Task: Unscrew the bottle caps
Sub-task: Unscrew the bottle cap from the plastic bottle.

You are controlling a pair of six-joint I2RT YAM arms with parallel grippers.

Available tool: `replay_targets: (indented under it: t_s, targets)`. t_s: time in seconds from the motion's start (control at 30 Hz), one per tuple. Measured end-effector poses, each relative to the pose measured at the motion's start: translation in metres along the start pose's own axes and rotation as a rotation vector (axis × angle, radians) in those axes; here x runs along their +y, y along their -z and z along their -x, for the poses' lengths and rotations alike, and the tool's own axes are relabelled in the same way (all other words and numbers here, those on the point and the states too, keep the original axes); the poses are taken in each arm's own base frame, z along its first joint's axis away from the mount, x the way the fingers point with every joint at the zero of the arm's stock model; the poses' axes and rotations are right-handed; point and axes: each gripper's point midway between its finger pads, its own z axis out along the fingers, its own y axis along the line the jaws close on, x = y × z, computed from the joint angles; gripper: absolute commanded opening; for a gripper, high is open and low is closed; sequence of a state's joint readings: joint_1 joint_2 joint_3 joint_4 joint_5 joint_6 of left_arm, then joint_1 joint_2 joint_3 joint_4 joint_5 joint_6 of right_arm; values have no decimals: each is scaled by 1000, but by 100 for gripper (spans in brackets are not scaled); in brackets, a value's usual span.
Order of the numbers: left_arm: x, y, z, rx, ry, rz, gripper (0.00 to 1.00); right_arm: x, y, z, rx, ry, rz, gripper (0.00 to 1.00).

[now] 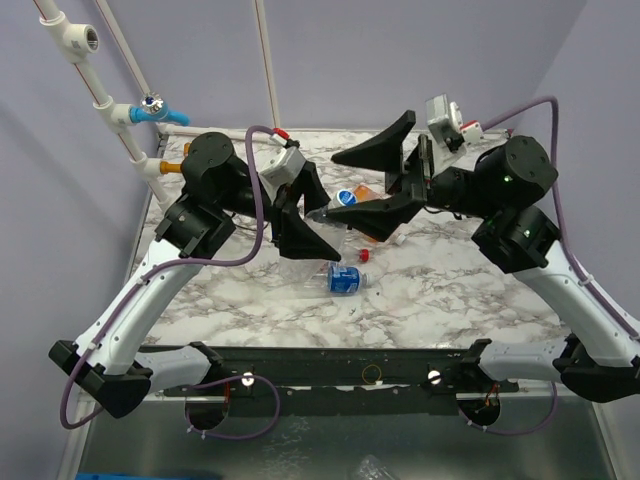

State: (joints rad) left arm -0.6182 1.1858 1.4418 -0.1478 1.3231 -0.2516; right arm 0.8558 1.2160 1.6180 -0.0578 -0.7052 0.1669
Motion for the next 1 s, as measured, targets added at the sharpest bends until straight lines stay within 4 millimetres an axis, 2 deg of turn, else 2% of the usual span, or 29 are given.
replay_targets:
  t_s: [0.2, 0.37, 0.43, 0.53, 0.63, 0.73, 0.87, 1.0]
  targets:
    - [36, 7, 7, -40, -94, 219, 0, -47, 12, 24, -70, 13, -308, 100]
    - [81, 23, 5, -49, -173, 470, 0, -88, 10, 36, -67, -43, -509, 91]
    - [101, 33, 1, -40, -197, 583, 0, -103, 8, 26, -45, -75, -569, 88]
    - [122, 48, -4, -22, -216, 708, 0, -123, 5, -8, 30, -142, -645, 85]
    - [134, 58, -7, -8, -230, 788, 0, -134, 4, -36, 92, -188, -683, 80]
    - [140, 64, -7, -2, -240, 833, 0, -137, 6, -50, 121, -214, -705, 66]
    - [143, 68, -6, 0, -246, 858, 0, -137, 7, -50, 111, -224, -713, 36]
    - [144, 69, -9, 5, -242, 867, 0, -138, 7, -54, 107, -235, -718, 16]
